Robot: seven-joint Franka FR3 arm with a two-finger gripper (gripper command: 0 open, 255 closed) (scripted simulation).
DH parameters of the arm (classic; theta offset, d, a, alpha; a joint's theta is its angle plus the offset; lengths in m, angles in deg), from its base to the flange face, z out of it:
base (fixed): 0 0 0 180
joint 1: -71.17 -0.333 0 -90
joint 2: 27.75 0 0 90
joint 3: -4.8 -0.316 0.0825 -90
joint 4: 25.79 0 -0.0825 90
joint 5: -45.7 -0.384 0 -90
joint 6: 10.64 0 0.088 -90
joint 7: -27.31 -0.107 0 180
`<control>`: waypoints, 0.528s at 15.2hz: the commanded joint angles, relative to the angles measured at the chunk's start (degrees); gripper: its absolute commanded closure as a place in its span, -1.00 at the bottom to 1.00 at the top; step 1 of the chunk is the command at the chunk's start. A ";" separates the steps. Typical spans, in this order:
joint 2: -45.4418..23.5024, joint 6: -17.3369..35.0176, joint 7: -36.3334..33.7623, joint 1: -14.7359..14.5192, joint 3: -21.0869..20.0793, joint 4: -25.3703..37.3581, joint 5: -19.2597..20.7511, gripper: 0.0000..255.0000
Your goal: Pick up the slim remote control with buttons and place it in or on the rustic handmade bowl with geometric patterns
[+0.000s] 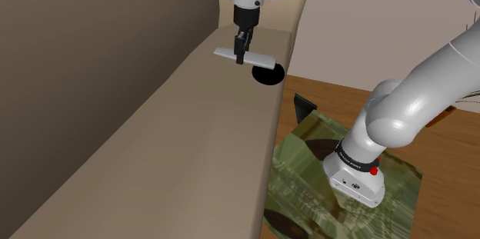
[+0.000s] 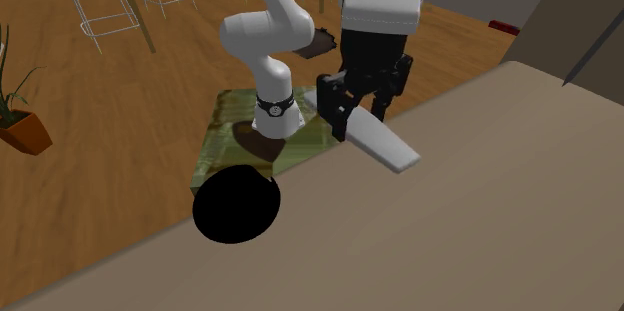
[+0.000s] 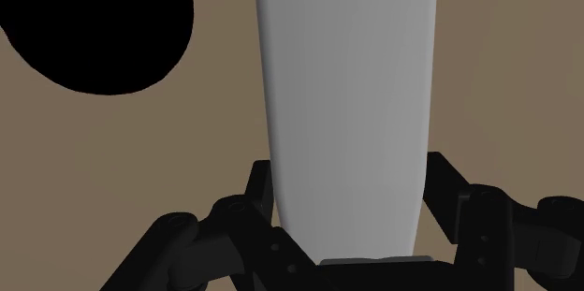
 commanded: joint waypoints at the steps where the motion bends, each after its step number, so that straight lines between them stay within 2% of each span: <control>1: 0.71 0.00 2.81 1.05 1.84 -0.66 0.43 1.00; 8: 0.85 0.21 12.56 4.98 8.53 -0.88 2.39 1.00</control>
